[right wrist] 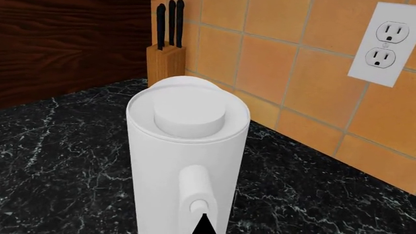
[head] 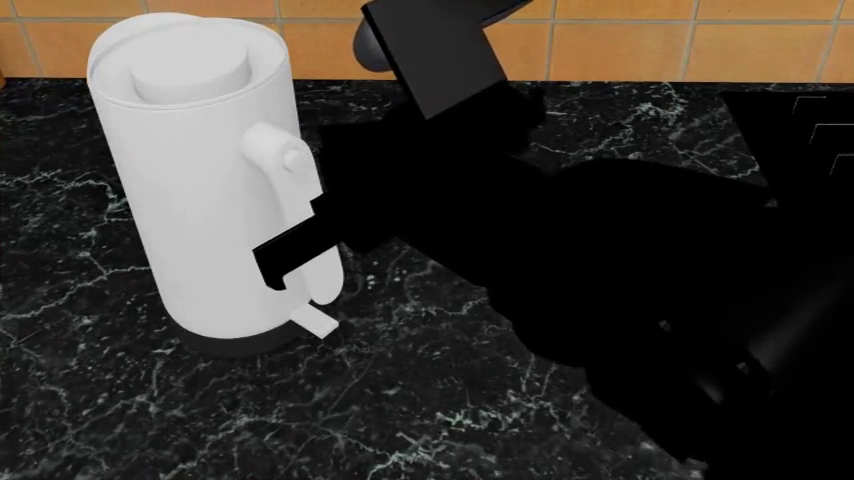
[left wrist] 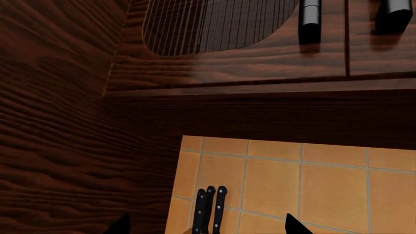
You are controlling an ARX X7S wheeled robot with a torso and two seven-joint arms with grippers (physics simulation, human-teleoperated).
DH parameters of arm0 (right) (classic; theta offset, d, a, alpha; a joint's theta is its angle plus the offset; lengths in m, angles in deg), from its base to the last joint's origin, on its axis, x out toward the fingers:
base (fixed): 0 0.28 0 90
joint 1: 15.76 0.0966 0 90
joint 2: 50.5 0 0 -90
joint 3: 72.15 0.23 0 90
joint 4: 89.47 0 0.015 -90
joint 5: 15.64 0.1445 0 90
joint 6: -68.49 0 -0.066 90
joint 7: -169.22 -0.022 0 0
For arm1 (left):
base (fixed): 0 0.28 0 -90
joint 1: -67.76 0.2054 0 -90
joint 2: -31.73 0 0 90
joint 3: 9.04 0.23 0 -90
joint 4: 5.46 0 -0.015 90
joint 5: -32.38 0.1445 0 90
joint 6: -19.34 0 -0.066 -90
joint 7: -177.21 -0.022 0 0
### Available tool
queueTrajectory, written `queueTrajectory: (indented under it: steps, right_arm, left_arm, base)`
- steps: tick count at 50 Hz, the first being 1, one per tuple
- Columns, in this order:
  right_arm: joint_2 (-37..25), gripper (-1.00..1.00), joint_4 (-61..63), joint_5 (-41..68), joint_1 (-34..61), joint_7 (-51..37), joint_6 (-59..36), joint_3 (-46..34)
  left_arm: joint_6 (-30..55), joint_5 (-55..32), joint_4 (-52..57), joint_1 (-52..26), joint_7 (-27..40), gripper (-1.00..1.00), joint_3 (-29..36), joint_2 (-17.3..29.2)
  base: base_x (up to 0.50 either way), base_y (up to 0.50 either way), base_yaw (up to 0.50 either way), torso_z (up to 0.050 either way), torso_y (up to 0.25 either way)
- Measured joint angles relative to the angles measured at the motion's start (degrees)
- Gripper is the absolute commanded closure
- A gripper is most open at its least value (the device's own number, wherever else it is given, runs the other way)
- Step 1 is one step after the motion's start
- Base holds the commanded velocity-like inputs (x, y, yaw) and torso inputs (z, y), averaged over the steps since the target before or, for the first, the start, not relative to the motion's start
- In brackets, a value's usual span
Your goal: Press the button to open the lid of the electric kettle.
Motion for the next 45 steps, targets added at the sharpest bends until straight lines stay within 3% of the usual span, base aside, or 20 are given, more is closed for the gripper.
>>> queueTrajectory:
  steps: [45]
  right_arm:
    - [4.1,1.0,-13.7,-7.6,1.5,8.0,8.9,-9.3]
  left_arm:
    - [-0.4,-0.5,-0.3,0.1,0.6,-1.0,0.4,0.7]
  base:
    - [0.0,0.0,0.0,0.0,0.0]
